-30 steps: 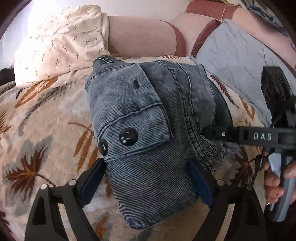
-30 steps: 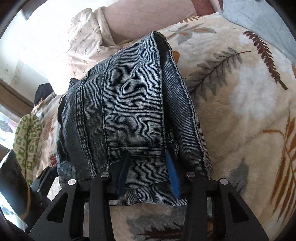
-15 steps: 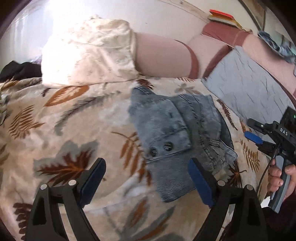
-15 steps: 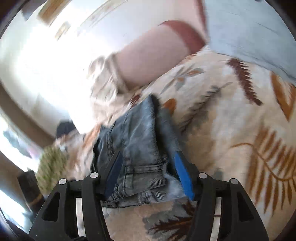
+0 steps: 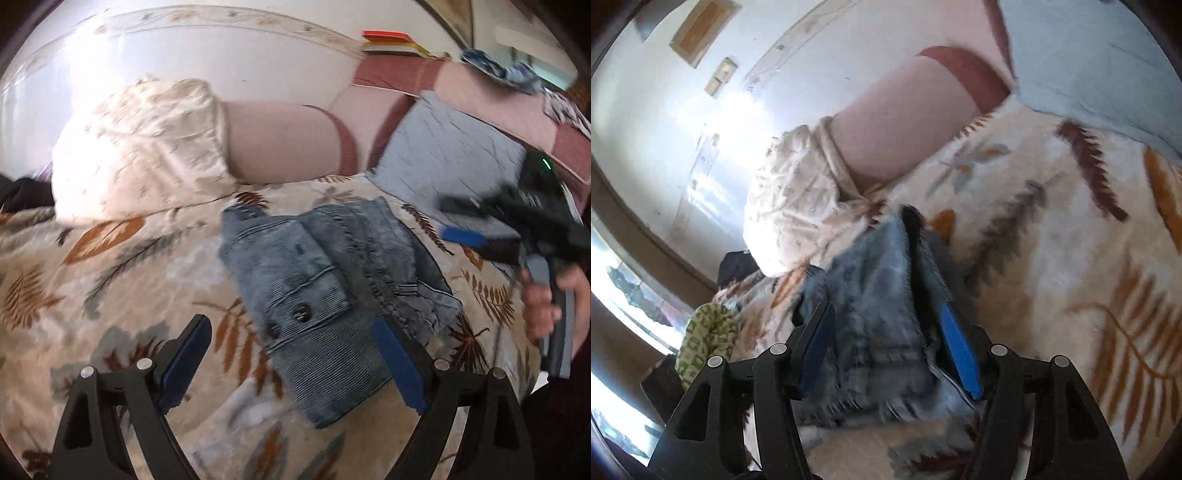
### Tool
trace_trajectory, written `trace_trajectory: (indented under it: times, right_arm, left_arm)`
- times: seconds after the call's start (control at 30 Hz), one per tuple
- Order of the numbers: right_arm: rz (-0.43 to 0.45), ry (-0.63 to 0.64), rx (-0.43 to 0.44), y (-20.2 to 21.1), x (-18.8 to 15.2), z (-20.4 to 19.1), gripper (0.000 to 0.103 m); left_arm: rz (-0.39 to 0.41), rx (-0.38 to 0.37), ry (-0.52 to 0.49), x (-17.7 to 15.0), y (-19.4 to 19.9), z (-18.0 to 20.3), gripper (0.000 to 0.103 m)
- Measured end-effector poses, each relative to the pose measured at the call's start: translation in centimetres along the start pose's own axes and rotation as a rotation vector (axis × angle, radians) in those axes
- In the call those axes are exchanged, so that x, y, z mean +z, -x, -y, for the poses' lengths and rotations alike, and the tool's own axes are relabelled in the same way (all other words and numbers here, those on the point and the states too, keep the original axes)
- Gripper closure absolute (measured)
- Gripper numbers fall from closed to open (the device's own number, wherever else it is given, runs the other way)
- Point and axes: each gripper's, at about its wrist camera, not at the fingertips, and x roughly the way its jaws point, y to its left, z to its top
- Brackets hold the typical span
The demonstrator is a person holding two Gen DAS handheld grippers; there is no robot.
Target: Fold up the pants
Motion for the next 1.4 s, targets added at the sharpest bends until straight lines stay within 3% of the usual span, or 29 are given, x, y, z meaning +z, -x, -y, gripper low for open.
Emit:
trace_trajectory:
  times: [0.17, 0.3, 0.43, 0.5, 0.6, 0.73, 0.87, 0.93, 1.03, 1.17, 1.4]
  right_arm:
    - [-0.050, 0.022, 0.054, -4.8, 1.4, -1.7, 0.043]
    - [-0.090, 0.042, 0.026, -7.7, 1.4, -2.1, 0.043]
    - [-0.150, -0.007, -0.058, -9.6, 0.9, -0.3, 0.042]
    - [-0.198, -0.057, -0.064, -10.6, 0.5, 0.9, 0.039]
    - [-0.198, -0.051, -0.064, -10.9, 0.0, 1.3, 0.037]
    - [-0.206, -0.041, -0.066, -10.1, 0.1, 0.6, 0.034]
    - [-0.140, -0.100, 0.061, -6.9, 1.1, 0.3, 0.029]
    - [-0.099, -0.107, 0.068, -5.4, 1.5, 0.3, 0.026]
    - [-0.023, -0.051, 0.011, -3.0, 1.4, -0.6, 0.026]
    - [0.087, 0.146, -0.069, -0.9, 0.3, -4.3, 0.025]
    - [0.095, 0.311, -0.177, -0.3, -2.6, -7.6, 0.025]
  left_arm:
    - [0.045, -0.007, -0.025, 0.8, -1.3, 0.8, 0.012]
    - [0.074, -0.023, 0.076, 1.7, -2.5, -0.6, 0.012]
    - [0.024, -0.036, 0.115, 1.3, -4.2, -1.1, 0.012]
    - [-0.034, -0.037, 0.108, 0.8, -5.3, -0.8, 0.012]
    - [-0.117, -0.028, 0.111, -0.1, -6.7, -0.5, 0.011]
    - [-0.068, -0.031, 0.110, 0.4, -5.1, -0.4, 0.012]
    - [-0.024, -0.030, 0.137, 1.2, -3.3, -1.2, 0.011]
    - [-0.022, -0.017, 0.157, 1.5, -2.8, -1.7, 0.011]
    - [0.002, 0.045, 0.166, 1.8, -1.9, -2.1, 0.006]
    - [0.031, 0.123, 0.163, 2.2, -1.4, -2.7, 0.003]
    - [0.036, 0.145, 0.146, 2.5, -0.1, -2.6, 0.001]
